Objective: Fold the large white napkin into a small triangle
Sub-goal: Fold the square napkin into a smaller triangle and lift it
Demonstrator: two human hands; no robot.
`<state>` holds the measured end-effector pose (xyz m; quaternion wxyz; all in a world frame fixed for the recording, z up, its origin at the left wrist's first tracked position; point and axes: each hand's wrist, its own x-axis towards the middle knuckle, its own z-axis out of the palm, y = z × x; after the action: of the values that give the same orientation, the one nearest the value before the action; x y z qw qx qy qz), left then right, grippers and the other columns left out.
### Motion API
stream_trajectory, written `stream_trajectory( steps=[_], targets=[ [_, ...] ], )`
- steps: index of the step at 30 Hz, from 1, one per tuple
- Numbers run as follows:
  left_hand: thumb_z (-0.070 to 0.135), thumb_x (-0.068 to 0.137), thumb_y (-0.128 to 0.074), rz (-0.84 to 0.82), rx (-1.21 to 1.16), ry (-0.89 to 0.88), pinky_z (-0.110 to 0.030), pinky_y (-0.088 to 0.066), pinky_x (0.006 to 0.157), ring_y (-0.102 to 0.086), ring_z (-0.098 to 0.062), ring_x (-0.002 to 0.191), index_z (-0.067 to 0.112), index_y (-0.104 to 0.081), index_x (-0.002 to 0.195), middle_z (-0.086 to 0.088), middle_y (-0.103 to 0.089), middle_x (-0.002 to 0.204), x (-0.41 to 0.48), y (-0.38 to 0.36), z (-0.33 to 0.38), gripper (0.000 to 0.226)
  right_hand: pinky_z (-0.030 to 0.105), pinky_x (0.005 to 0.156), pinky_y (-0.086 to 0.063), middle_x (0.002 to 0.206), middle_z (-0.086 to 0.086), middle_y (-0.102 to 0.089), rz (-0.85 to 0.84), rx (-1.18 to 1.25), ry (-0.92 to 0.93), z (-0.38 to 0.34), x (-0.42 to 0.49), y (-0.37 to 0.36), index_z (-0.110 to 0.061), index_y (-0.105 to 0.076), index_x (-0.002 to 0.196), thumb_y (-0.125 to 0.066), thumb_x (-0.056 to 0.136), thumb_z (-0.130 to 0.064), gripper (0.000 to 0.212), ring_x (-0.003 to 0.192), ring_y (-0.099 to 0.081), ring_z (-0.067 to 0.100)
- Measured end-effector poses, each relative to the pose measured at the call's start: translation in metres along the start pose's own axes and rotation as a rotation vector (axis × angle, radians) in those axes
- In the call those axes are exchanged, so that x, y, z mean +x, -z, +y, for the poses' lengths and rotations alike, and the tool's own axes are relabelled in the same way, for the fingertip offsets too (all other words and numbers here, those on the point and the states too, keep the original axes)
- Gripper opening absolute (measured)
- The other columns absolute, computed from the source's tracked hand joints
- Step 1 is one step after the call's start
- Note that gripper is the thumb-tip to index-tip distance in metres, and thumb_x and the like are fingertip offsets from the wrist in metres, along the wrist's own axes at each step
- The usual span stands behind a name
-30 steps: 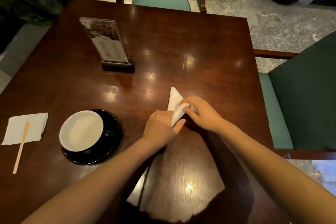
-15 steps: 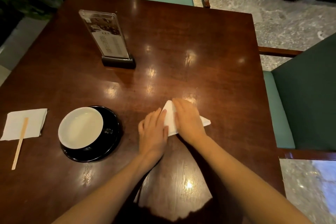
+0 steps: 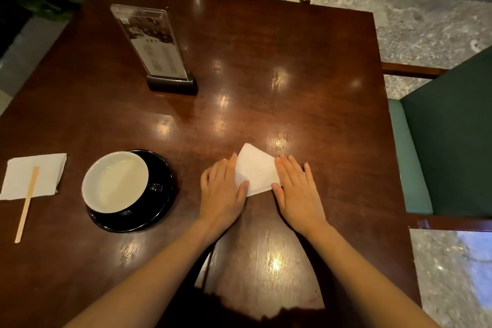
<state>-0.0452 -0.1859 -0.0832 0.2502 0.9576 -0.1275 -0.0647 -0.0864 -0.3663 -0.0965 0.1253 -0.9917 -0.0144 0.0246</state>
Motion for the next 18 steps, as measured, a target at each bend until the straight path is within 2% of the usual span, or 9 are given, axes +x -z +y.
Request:
stream_trajectory(
  steps=[2,4,6,8,10,12,14,17,18],
  targets=[
    [0.04,0.093,-0.043,-0.03,-0.124,0.12,-0.037,-0.027,0.101,-0.036,-0.025,0.124,0.01,-0.03,0.143,-0.009,-0.048,0.131,0.022,0.006,0.008,0.059,0.037,0.117,0.0,0.154,0.003,-0.026,-0.003,0.028,0.007,0.0,0.001,0.0,-0.013,-0.023,0.147,-0.02,0.098,-0.039,0.055,0.143,-0.016,0.015],
    [0.033,0.093,-0.05,-0.106,-0.277,0.213,-0.037,-0.039,0.093,-0.048,-0.029,0.115,0.009,-0.046,0.134,-0.013,-0.056,0.123,0.047,0.011,0.015,0.048,0.035,0.117,0.003,0.155,0.002,-0.024,0.011,0.058,0.018,0.001,0.0,0.001,-0.014,-0.024,0.147,-0.019,0.098,-0.04,0.055,0.144,-0.015,0.014],
    [0.025,0.091,-0.057,-0.148,-0.406,0.235,-0.034,-0.045,0.08,-0.058,-0.027,0.097,0.006,-0.063,0.114,-0.011,-0.065,0.104,0.062,0.016,0.018,0.031,0.035,0.117,0.002,0.154,0.001,-0.025,0.041,0.099,0.03,0.002,-0.002,0.0,-0.015,-0.027,0.147,-0.02,0.098,-0.04,0.055,0.143,-0.017,0.014],
    [0.017,0.085,-0.063,-0.114,-0.514,0.23,-0.032,-0.045,0.071,-0.056,-0.022,0.081,0.007,-0.068,0.094,-0.005,-0.063,0.085,0.063,0.02,0.019,0.014,0.036,0.118,0.0,0.152,0.0,-0.031,0.074,0.208,0.013,0.002,-0.001,0.001,-0.017,-0.034,0.143,-0.025,0.096,-0.042,0.054,0.142,-0.022,0.013],
    [0.012,0.082,-0.066,-0.1,-0.637,0.239,-0.031,-0.047,0.068,-0.056,-0.018,0.076,0.014,-0.063,0.082,-0.001,-0.06,0.079,0.055,0.023,0.02,0.003,0.042,0.118,-0.008,0.142,-0.001,-0.045,0.111,0.373,-0.058,-0.001,0.004,0.008,-0.019,-0.048,0.132,-0.031,0.092,-0.044,0.05,0.135,-0.034,0.015],
    [0.011,0.083,-0.066,-0.129,-0.748,0.251,-0.025,-0.044,0.063,-0.056,-0.013,0.071,0.017,-0.057,0.076,0.0,-0.061,0.077,0.044,0.024,0.023,0.013,0.045,0.106,-0.031,0.121,-0.004,-0.058,0.225,0.48,-0.084,-0.007,0.015,0.021,-0.018,-0.059,0.112,-0.041,0.089,-0.044,0.039,0.116,-0.046,0.015],
    [0.012,0.082,-0.068,-0.116,-0.782,0.206,-0.024,-0.043,0.062,-0.057,-0.011,0.071,0.019,-0.055,0.074,0.001,-0.062,0.075,0.038,0.024,0.025,0.016,0.036,0.09,-0.039,0.103,-0.011,-0.057,0.292,0.555,-0.028,-0.014,0.027,0.034,-0.02,-0.061,0.101,-0.05,0.088,-0.041,0.027,0.101,-0.045,0.009],
    [0.012,0.08,-0.07,-0.096,-0.817,0.151,-0.017,-0.04,0.059,-0.053,-0.004,0.064,0.019,-0.055,0.071,0.005,-0.059,0.069,0.035,0.029,0.03,0.019,0.016,0.081,-0.033,0.091,-0.01,-0.057,0.235,0.626,0.094,-0.02,0.043,0.048,-0.023,-0.061,0.091,-0.058,0.086,-0.039,0.018,0.091,-0.045,0.01],
    [0.011,0.08,-0.07,-0.088,-0.832,0.148,-0.015,-0.039,0.057,-0.051,-0.001,0.061,0.019,-0.054,0.07,0.006,-0.057,0.066,0.034,0.03,0.031,0.02,0.014,0.078,-0.032,0.089,-0.009,-0.057,0.206,0.64,0.114,-0.021,0.046,0.051,-0.022,-0.06,0.088,-0.059,0.085,-0.038,0.017,0.089,-0.045,0.01]
  ],
)
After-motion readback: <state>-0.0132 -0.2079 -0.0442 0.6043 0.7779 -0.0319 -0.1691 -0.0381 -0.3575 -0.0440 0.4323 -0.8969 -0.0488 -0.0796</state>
